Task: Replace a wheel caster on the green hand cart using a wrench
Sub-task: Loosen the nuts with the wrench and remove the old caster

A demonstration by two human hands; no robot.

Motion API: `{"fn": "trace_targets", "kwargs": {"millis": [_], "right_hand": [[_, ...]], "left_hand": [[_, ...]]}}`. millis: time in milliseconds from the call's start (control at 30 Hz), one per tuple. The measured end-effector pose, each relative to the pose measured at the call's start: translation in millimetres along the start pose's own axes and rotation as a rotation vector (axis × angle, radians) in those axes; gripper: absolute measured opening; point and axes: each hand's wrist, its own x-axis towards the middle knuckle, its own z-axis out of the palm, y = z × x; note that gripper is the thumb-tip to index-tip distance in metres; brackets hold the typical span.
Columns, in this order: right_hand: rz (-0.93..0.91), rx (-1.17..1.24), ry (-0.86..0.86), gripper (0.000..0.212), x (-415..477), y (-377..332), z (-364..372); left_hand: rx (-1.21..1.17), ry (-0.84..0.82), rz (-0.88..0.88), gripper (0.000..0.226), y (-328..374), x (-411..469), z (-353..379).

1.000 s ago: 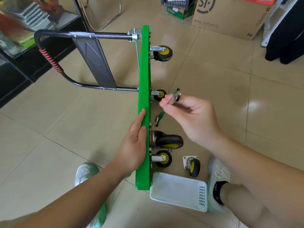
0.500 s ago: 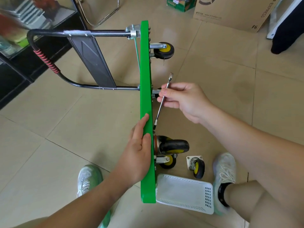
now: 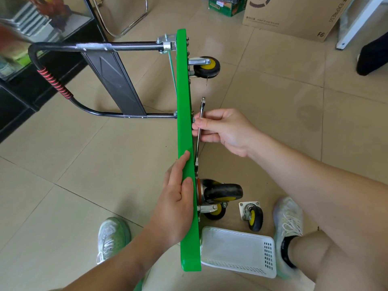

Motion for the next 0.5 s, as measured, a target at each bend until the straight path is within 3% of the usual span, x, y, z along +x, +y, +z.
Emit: {"fn": "trace_targets", "kwargs": {"millis": [267, 500], "right_hand": [[-0.217, -0.133, -0.002, 0.017, -38.5, 4.8, 7.4], [-0.444, -0.237, -0.123, 0.026, -84.6, 20.2, 11.5]], "left_hand": [[0.015, 0.018, 0.012, 0.051, -2.8, -0.3, 0.9], [0.041, 0.030, 0.022, 0.049, -6.2, 0.2, 1.5]]}}
